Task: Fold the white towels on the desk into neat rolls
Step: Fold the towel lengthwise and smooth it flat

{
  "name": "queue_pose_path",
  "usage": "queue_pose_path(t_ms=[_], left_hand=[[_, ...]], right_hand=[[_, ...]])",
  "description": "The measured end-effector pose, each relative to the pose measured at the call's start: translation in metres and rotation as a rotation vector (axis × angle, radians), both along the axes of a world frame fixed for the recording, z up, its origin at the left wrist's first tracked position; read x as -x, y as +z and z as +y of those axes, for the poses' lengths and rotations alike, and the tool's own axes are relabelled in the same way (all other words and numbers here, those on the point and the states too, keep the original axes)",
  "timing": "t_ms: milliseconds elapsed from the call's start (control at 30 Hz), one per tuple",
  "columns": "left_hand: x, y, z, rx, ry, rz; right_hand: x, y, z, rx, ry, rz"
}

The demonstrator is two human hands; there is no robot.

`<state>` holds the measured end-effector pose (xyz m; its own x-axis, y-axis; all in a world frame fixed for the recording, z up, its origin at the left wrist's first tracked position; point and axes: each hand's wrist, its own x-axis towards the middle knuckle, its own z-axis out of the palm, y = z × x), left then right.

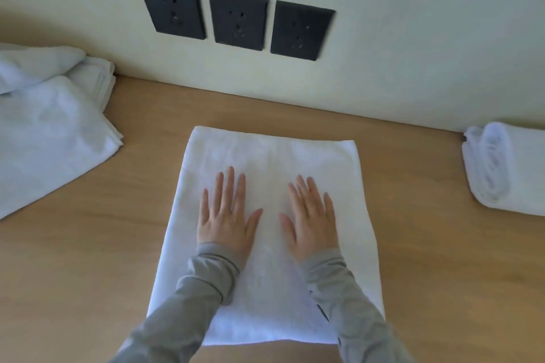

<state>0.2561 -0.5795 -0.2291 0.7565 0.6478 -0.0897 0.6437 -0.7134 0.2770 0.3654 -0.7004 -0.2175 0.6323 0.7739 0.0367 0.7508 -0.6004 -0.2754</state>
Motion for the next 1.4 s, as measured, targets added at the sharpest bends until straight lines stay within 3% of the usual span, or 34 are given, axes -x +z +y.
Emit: queue_pose_path(t_ms=[133,233,500,600,833,1000,1167,1267,1400], left_hand=[[0.024,-0.015,0.018,-0.05,-0.17,0.055],[0.045,-0.019,0.039,-0.06,-0.219,0.051],[0.041,-0.015,0.04,-0.044,-0.229,0.073],[0.044,-0.009,0.042,-0.034,-0.281,0.119],[0.124,0.011,0.035,0.035,-0.694,0.19],[0.16,0.015,0.033,0.022,-0.766,0.246],[0.158,0.016,0.034,0.042,-0.766,0.177],[0.157,0.027,0.041,0.108,-0.701,-0.002],[0.154,0.058,0.053,0.451,-0.419,-0.234]], right_hand=[[-0.002,-0.024,-0.011,0.201,0.097,0.033],[-0.019,-0.025,-0.045,0.221,0.034,-0.043],[-0.029,-0.031,-0.065,0.305,0.003,0.008],[-0.031,-0.024,-0.07,0.38,0.062,0.046],[0.005,0.0,-0.15,0.494,0.34,0.126],[0.009,0.01,-0.171,0.501,0.392,0.147],[0.01,0.017,-0.167,0.525,0.401,0.068],[0.005,0.017,-0.17,0.392,0.329,0.235],[-0.006,0.042,-0.165,0.223,0.109,0.49]])
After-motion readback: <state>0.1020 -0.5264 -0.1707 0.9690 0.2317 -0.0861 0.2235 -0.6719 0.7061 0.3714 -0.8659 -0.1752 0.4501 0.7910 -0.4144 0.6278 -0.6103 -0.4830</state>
